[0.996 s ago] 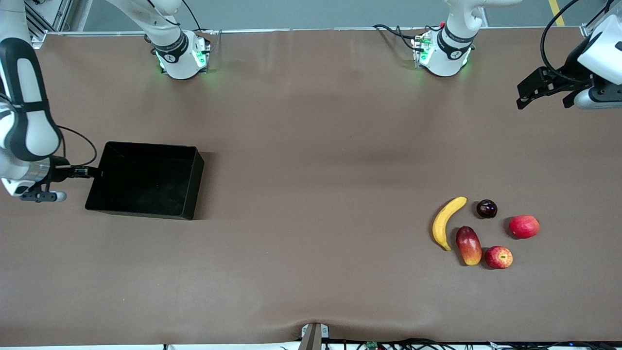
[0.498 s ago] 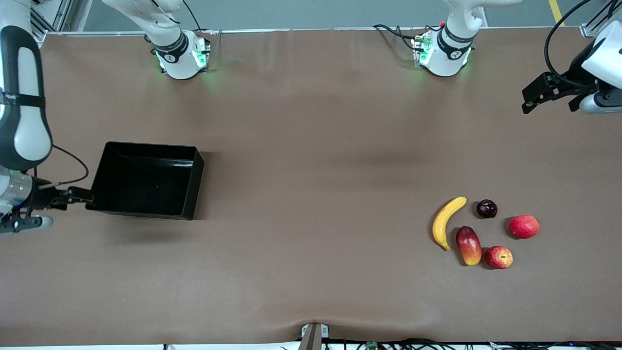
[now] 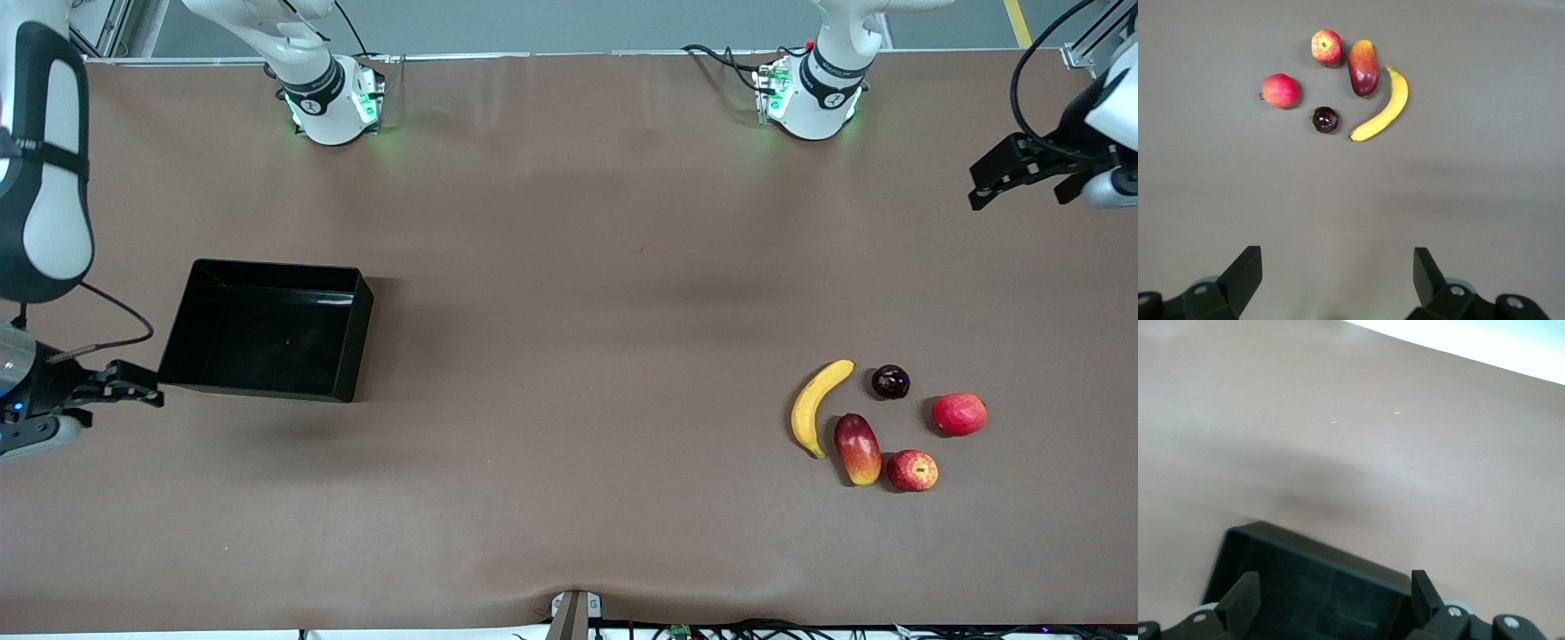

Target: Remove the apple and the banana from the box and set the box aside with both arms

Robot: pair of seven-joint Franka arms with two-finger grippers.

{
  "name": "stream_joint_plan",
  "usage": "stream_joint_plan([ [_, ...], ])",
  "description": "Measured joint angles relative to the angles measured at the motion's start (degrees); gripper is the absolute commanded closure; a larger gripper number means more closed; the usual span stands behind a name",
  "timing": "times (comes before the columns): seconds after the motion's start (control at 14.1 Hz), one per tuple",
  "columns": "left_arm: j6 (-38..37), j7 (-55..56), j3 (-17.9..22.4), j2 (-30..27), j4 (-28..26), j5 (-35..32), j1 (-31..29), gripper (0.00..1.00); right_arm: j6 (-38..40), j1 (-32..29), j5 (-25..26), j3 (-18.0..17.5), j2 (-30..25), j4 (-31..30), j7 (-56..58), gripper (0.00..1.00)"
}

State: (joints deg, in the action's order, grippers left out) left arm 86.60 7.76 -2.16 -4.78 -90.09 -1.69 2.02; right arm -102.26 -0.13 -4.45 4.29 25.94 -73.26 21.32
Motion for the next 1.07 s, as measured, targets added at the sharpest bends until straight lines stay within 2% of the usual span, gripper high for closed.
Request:
stream_joint_plan([
  [0.21,0.0,0.0,0.0,-0.1,0.0,0.0,-0.4,0.0,9.2,2.7,0.0,0.0,-3.1,2.8,-9.4,0.0],
  [0.57,0.0,0.0,0.0,-0.2,0.0,0.0,-0.5,0.0,24.3,2.8,0.0,0.4,-12.5,2.8,-11.3,0.0],
  [0.71,0.0,0.0,0.1,-0.2,0.0,0.0,-0.6,0.0,26.0,2.8,0.0,0.5,-17.2,-0.2,-11.6,0.0],
  [1.07,0.6,0.0,-0.2,-0.2,-0.1,0.0,-0.6,0.0,24.0,3.1,1.3,0.5,-29.8,-14.5,-11.7,0.0],
])
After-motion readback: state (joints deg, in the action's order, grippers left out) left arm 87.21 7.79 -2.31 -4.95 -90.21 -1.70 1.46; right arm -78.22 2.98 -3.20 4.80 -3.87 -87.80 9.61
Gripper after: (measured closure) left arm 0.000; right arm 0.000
